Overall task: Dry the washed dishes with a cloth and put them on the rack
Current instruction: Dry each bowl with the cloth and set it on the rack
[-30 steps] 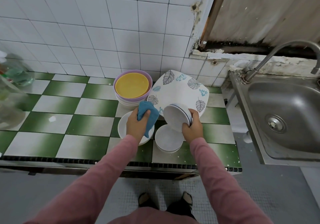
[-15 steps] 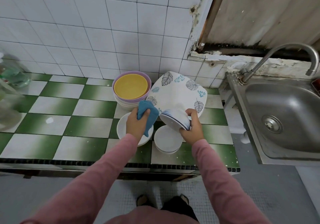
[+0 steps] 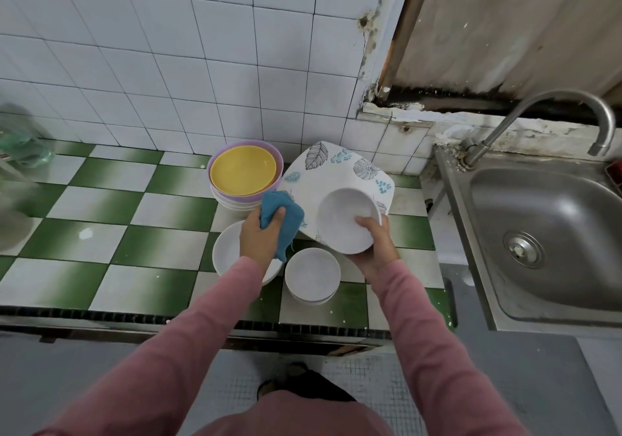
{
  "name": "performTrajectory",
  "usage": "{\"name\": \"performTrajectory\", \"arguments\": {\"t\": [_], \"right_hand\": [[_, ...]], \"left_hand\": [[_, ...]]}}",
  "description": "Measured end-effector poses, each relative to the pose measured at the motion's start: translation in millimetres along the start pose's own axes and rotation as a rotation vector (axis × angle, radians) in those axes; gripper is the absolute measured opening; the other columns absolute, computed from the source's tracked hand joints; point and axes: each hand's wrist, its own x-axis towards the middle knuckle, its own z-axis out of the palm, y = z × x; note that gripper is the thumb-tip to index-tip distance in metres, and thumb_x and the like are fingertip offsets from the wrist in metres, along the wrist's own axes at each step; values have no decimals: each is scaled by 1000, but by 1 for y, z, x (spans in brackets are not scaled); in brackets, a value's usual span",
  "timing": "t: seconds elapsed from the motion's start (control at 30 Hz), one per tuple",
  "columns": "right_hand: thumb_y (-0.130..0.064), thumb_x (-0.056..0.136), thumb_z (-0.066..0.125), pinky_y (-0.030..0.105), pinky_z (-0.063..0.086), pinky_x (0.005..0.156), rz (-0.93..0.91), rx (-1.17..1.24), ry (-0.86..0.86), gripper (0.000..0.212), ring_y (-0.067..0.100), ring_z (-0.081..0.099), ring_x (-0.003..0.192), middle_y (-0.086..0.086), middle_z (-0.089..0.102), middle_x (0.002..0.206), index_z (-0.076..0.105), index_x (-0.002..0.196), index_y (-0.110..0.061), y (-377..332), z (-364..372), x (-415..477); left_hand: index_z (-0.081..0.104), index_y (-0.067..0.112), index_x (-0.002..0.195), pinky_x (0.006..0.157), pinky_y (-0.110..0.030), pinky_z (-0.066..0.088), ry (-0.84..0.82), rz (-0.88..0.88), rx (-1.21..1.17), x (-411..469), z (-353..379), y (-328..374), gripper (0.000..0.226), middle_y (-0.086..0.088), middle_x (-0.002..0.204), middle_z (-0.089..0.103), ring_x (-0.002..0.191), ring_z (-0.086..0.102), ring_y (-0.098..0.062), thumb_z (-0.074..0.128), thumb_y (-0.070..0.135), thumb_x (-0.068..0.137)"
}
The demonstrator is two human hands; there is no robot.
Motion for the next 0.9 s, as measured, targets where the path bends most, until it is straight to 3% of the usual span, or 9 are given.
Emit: {"name": "performTrajectory", "arguments": {"t": [0.13, 0.23, 0.37, 0.43, 0.5, 0.57, 0.67, 0.8, 0.9], "right_hand": [[-45, 87, 66, 55, 54, 83, 192, 227, -59, 58, 41, 58, 115, 19, 61, 130, 51, 137, -21, -10, 8, 7], [-76, 78, 54, 58, 49, 92, 282, 318, -85, 81, 43, 58, 113, 20, 61, 131, 54, 135, -18, -12, 12, 15], [-79, 78, 53, 69, 43, 96, 294, 359, -124, 80, 50, 56, 116, 23, 59, 130, 54, 132, -20, -4, 23, 25], [-76, 77, 57, 70, 42, 97, 307, 354, -199, 83, 47, 55, 121, 22, 61, 132, 54, 138, -19, -3, 31, 28], [-70, 80, 56, 57, 52, 92, 294, 334, -224, 79, 38, 59, 116, 18, 63, 128, 55, 138, -17, -8, 41, 27], [-64, 78, 59, 46, 55, 89, 259, 317, -212, 78, 33, 60, 117, 15, 65, 128, 57, 138, -15, -15, 51, 27], [-58, 70, 75, 50, 48, 104, 184, 321, -178, 89, 35, 57, 126, 20, 60, 135, 51, 142, -10, -25, 60, 33], [-55, 68, 74, 53, 53, 95, 145, 328, -144, 92, 40, 58, 121, 25, 57, 135, 47, 141, -5, -37, 68, 35], [-52, 73, 66, 50, 57, 86, 133, 341, -172, 85, 40, 62, 107, 25, 61, 121, 46, 140, -5, -40, 74, 34]], "left_hand": [[61, 18, 110, 94, -44, 51, 21, -3, -63, 2, 4, 16, 18, 1, 95, 64, 92, 59, -17, 57, 31, 99], [60, 26, 94, 82, -36, 50, 131, 80, -158, 2, 14, 33, 6, 5, 85, 61, 80, 56, -11, 60, 30, 97], [60, 24, 101, 67, -17, 47, 342, 345, -200, -2, 34, 51, 5, 11, 81, 58, 68, 52, 0, 61, 26, 97], [61, 15, 112, 69, -14, 45, 218, 534, -1, -2, 43, 50, 16, 4, 84, 60, 72, 52, -4, 61, 18, 96], [60, 11, 128, 93, -26, 48, 44, 707, 360, 2, 50, 42, 34, -9, 110, 67, 101, 61, -17, 57, 11, 94], [57, 10, 136, 113, -37, 31, -54, 877, 722, 9, 55, 37, 47, -12, 136, 59, 130, 51, -28, 49, 12, 90], [34, 18, 152, 119, -30, 15, -242, 760, 925, 6, 58, 50, 52, -3, 156, 38, 146, 31, -22, 44, 20, 100], [45, 26, 144, 96, -33, 43, -460, 698, 970, 7, 43, 65, 42, -4, 131, 61, 115, 58, -25, 42, 36, 103], [57, 22, 129, 86, -34, 48, -451, 864, 1132, 15, 25, 77, 37, -5, 112, 68, 98, 63, -25, 38, 38, 102]]}}
